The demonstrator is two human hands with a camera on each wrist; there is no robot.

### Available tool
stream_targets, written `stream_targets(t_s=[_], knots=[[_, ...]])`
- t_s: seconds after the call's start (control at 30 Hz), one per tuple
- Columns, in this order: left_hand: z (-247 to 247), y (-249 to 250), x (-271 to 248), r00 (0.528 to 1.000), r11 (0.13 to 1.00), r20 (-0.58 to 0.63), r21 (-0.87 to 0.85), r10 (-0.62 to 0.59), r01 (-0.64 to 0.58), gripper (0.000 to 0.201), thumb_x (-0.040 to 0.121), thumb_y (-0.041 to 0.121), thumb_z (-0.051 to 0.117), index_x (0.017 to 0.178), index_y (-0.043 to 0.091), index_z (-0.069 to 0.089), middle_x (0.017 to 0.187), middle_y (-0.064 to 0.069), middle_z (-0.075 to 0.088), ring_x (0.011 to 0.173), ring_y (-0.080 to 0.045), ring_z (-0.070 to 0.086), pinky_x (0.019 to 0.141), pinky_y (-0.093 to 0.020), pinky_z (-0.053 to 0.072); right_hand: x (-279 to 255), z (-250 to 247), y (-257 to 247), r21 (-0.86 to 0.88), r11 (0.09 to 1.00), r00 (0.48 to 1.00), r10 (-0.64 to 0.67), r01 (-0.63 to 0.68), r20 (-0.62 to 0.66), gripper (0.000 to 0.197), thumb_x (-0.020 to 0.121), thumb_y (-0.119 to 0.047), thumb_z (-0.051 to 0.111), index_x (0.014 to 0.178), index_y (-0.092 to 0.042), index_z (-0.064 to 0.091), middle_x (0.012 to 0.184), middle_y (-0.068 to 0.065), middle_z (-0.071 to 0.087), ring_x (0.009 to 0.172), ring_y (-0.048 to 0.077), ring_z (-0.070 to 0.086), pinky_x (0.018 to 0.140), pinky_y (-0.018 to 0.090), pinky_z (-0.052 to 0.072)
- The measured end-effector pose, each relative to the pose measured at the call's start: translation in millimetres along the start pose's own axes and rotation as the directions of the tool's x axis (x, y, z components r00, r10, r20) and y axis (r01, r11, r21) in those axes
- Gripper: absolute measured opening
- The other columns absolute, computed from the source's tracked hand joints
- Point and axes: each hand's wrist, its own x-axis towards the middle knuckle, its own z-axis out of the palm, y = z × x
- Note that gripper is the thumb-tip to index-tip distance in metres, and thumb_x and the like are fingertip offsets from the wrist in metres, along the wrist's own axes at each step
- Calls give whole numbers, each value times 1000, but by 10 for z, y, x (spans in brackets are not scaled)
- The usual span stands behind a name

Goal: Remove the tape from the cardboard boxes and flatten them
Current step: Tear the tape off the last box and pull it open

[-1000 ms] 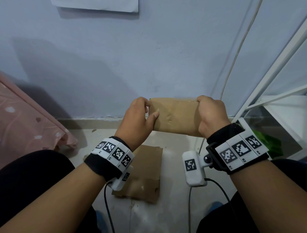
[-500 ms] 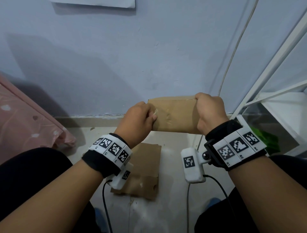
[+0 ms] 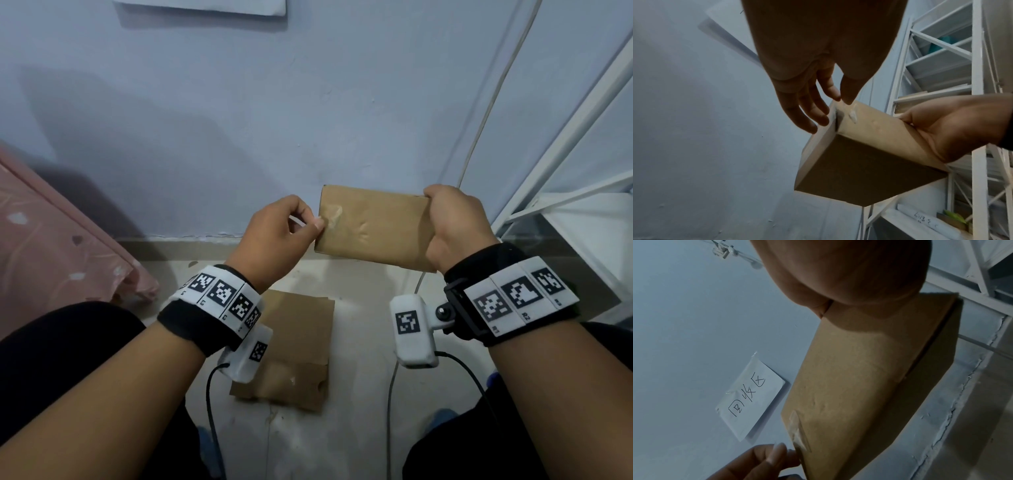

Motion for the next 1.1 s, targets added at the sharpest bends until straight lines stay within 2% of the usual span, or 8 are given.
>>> stream_targets(t_s=[0.1, 0.23, 0.3, 0.4, 0.6, 0.77, 0.9, 1.1], knots=[[27, 19, -17, 999, 998, -7, 48, 49, -49, 31, 80, 30, 83, 93, 21, 57, 92, 9, 60, 63, -7, 56, 58, -14, 44, -13, 12, 12, -7, 1000, 1000, -8, 8, 0, 31, 97, -17, 53, 123, -2, 59, 85, -2, 48, 71, 12, 43, 66, 30, 38], [71, -11, -15, 985, 978, -57, 142, 162, -152, 20, 82, 19, 81, 72, 15, 64, 80, 7, 63, 64, -3, 55, 61, -10, 38, -29, 23, 17, -31, 1000, 1000, -4, 4, 12, 21, 97, -17, 53, 110, -2, 60, 86, -1, 46, 71, 14, 41, 67, 31, 36], [75, -20, -10, 982, 978, -74, 136, 172, -161, 19, 82, 16, 81, 69, 13, 66, 77, 6, 64, 62, -4, 57, 63, -13, 42, -41, 34, 13, -33, 999, 1000, 10, -10, 15, 8, 96, -17, 53, 97, -10, 55, 84, -1, 45, 72, 16, 42, 70, 32, 38], [80, -41, 2, 976, 975, -93, 119, 197, -186, 17, 84, 14, 79, 70, 10, 68, 78, 2, 65, 65, -14, 63, 66, -27, 50, -50, 35, 7, -26, 1000, 1000, 11, -10, 18, 6, 96, -17, 53, 96, -11, 51, 83, -1, 46, 75, 17, 43, 72, 33, 39], [112, -63, -2, 953, 949, -110, 177, 281, -260, 15, 93, 10, 66, 81, 9, 75, 84, -4, 64, 69, -20, 62, 70, -39, 53, -46, 48, 16, -10, 1000, 1000, -6, 6, 25, 6, 93, -15, 53, 94, -12, 47, 87, 4, 42, 80, 21, 40, 74, 35, 35], [132, -12, -12, 932, 909, -107, 286, 345, -304, 20, 98, 6, 56, 93, 6, 75, 92, -8, 62, 74, -17, 54, 68, -12, 35, -44, 55, 22, -18, 1000, 1000, -10, 10, 17, 7, 93, -15, 53, 94, -13, 46, 88, 4, 39, 81, 20, 37, 74, 35, 32], [141, -13, -22, 926, 906, -134, 296, 352, -302, 18, 96, 4, 58, 100, 9, 75, 95, -6, 62, 76, -16, 55, 71, -14, 36, -38, 53, 20, -18, 1000, 1000, -4, 4, 18, 7, 93, -14, 52, 95, -13, 46, 90, 5, 39, 83, 20, 37, 74, 35, 32], [107, 27, -35, 940, 967, -255, 174, 226, -185, 9, 89, 14, 70, 84, 18, 64, 76, 10, 61, 71, -6, 57, 69, -22, 47, -51, 69, 33, -26, 1000, 999, 18, -17, 49, 5, 93, -16, 53, 94, -14, 48, 93, 6, 43, 83, 23, 41, 75, 36, 36]])
